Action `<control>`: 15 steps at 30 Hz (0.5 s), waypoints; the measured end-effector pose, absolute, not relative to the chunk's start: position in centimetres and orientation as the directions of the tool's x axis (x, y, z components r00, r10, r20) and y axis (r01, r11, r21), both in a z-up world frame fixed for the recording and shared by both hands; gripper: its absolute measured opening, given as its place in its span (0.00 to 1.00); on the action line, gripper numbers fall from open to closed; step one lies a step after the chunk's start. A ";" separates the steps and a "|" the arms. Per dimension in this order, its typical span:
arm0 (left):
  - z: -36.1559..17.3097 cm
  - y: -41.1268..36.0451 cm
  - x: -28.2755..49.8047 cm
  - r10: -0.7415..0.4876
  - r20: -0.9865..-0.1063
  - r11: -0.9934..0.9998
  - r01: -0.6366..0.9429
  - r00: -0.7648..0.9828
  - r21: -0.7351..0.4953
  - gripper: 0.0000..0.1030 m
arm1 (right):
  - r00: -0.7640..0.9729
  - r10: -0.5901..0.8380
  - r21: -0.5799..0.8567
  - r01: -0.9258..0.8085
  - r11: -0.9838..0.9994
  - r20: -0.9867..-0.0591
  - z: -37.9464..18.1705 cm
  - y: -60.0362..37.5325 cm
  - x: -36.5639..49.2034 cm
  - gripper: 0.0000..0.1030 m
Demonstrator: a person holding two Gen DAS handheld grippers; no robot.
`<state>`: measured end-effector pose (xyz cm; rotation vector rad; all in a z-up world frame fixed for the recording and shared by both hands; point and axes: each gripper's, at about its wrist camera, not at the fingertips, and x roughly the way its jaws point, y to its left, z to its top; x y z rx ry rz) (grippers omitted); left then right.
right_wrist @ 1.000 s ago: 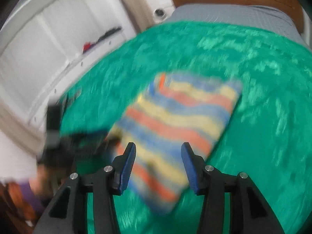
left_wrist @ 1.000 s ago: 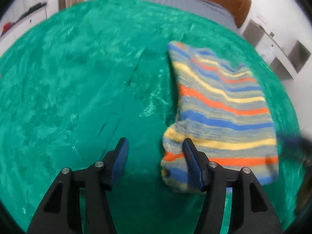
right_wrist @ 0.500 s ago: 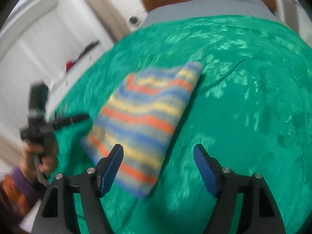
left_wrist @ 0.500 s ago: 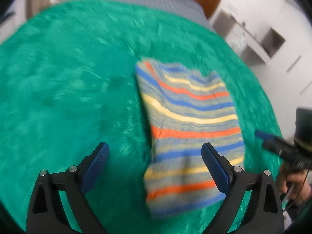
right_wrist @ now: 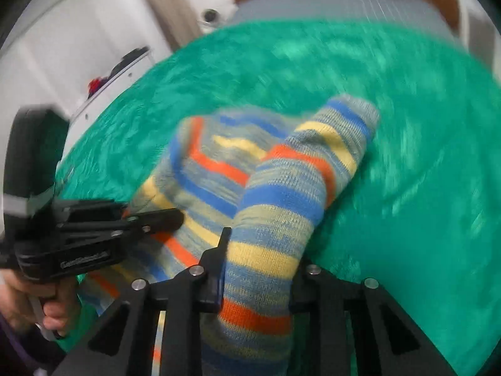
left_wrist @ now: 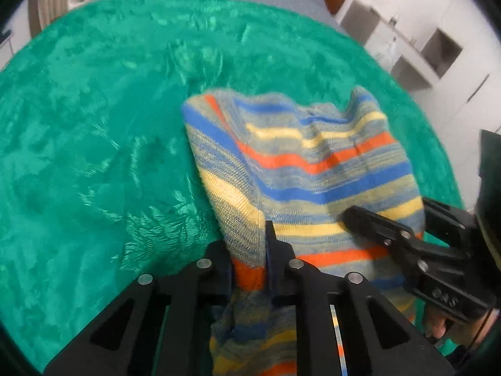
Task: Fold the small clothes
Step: 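Fold the side edge over onto the other half with both grippers, release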
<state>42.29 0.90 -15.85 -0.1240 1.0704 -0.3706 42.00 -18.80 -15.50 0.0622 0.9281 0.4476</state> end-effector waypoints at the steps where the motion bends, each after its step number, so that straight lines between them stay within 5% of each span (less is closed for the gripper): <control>1: -14.8 1.4 41.7 -0.370 -0.814 0.927 0.231 0.448 -0.294 0.13 | 0.549 0.410 0.228 -0.371 0.900 -0.729 -13.8 -18.6 41.3 0.26; 7: -9.6 1.1 40.1 -0.398 -0.743 0.917 0.266 0.539 -0.298 0.18 | 0.602 0.467 0.288 -0.375 0.881 -0.647 -9.3 -21.6 41.1 0.27; 8: -9.8 1.1 40.3 -0.388 -0.751 0.921 0.264 0.535 -0.288 0.31 | 0.591 0.466 0.312 -0.350 0.883 -0.658 -9.7 -22.5 41.7 0.29; 9: -10.4 0.8 40.3 -0.360 -0.769 0.932 0.251 0.529 -0.263 0.55 | 0.574 0.457 0.330 -0.316 0.889 -0.680 -10.4 -23.5 42.1 0.38; 10: -11.4 0.6 40.1 -0.294 -0.795 0.954 0.219 0.530 -0.206 0.66 | 0.559 0.401 0.320 -0.242 0.916 -0.726 -11.7 -25.1 42.5 0.54; 12: -12.6 0.9 38.7 -0.184 -0.808 0.979 0.174 0.559 -0.103 0.74 | 0.558 0.299 0.260 -0.150 0.954 -0.774 -13.2 -27.4 41.6 0.77; 15: -12.8 1.6 35.2 -0.130 -0.780 0.987 0.154 0.612 -0.044 0.83 | 0.557 0.204 0.187 -0.088 0.978 -0.805 -14.2 -30.2 38.3 0.81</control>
